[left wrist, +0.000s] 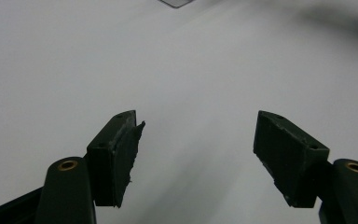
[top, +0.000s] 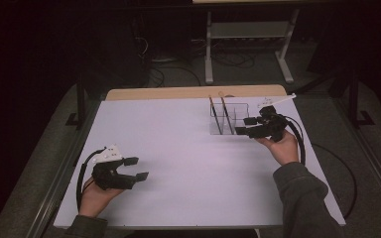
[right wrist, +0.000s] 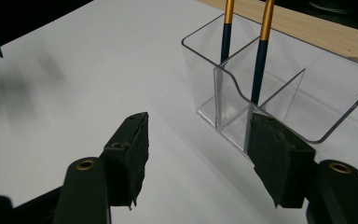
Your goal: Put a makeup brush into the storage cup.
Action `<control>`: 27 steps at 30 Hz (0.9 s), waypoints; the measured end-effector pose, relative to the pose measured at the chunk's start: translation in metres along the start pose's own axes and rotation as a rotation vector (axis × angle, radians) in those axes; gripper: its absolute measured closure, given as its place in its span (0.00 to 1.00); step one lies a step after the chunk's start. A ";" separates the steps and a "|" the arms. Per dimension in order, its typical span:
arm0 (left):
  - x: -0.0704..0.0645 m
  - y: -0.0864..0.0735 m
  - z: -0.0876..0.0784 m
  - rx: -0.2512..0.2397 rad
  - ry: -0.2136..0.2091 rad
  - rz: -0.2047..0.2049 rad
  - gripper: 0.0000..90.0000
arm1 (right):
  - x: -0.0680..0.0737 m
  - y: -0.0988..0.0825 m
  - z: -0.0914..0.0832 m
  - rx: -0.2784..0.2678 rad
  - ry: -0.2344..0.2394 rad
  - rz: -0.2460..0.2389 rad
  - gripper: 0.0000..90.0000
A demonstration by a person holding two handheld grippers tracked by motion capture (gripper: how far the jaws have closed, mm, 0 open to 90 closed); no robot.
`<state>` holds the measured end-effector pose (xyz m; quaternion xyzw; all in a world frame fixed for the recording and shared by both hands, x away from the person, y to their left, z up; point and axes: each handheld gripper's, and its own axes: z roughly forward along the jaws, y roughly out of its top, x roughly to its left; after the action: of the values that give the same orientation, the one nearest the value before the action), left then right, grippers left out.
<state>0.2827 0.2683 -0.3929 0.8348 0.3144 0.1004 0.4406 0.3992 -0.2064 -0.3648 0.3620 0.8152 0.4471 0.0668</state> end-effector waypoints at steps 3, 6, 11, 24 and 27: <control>0.000 0.000 0.000 0.001 0.002 0.001 0.32 | 0.002 -0.004 0.000 -0.006 0.003 0.002 0.40; 0.000 0.000 0.000 -0.006 0.004 -0.001 0.32 | 0.003 -0.007 0.000 0.002 0.010 0.003 0.38; 0.001 0.000 0.000 -0.006 0.007 0.011 0.31 | 0.007 -0.011 -0.001 -0.004 0.010 -0.004 0.37; 0.001 0.001 0.000 -0.003 0.011 0.010 0.30 | 0.019 -0.021 -0.003 -0.013 0.012 -0.018 0.33; 0.001 0.000 0.000 -0.001 0.015 0.005 0.30 | 0.022 -0.025 -0.003 -0.013 0.008 -0.027 0.32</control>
<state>0.2834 0.2686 -0.3926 0.8346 0.3157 0.1079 0.4382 0.3687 -0.2024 -0.3772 0.3488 0.8173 0.4530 0.0719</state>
